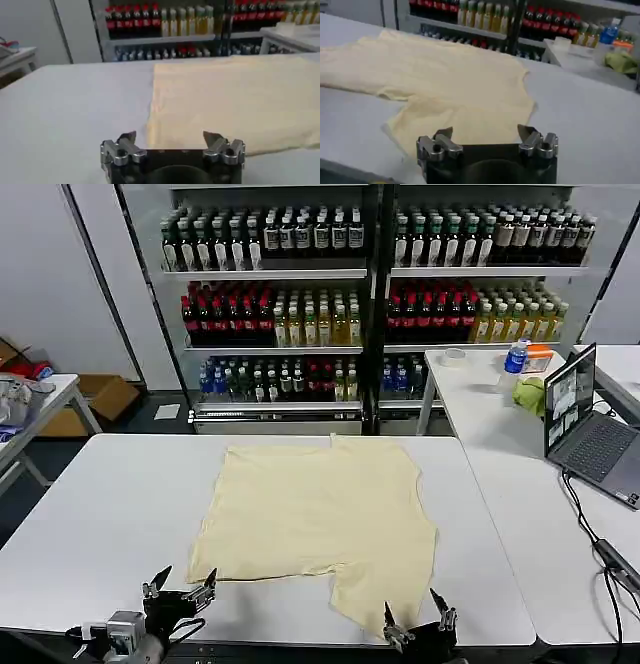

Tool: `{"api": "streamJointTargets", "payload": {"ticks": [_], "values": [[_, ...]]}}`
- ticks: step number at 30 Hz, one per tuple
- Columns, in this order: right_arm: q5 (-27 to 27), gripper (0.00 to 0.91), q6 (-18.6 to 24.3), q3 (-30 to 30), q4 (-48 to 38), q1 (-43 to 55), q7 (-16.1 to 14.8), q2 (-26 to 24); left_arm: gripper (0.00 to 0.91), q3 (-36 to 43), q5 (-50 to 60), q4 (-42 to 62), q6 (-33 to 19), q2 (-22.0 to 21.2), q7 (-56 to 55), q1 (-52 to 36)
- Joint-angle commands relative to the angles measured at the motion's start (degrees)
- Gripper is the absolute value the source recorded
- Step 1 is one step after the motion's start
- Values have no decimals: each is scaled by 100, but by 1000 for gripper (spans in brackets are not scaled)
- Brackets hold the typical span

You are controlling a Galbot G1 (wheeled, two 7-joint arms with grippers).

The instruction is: Fold and organize the clothes.

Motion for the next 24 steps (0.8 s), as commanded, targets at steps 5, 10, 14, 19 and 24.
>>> {"api": "streamJointTargets", "payload": {"ticks": [5, 10, 14, 19, 24], "values": [[183, 907, -147, -71, -223, 31, 57, 46, 907, 55, -166, 561, 215, 98, -63, -453], [329, 453, -169, -80, -299, 116, 61, 45, 10, 72, -221, 665, 209, 114, -30, -539], [433, 71, -199, -89, -351, 182, 70, 52, 10, 70, -265, 711, 170, 141, -11, -551], [555, 0, -195, -116, -418, 212, 72, 55, 10, 62, -282, 683, 165, 134, 19, -519], [578, 0, -148, -132, -369, 192, 48, 61, 10, 40, -280, 680, 168, 107, 33, -482]]}}
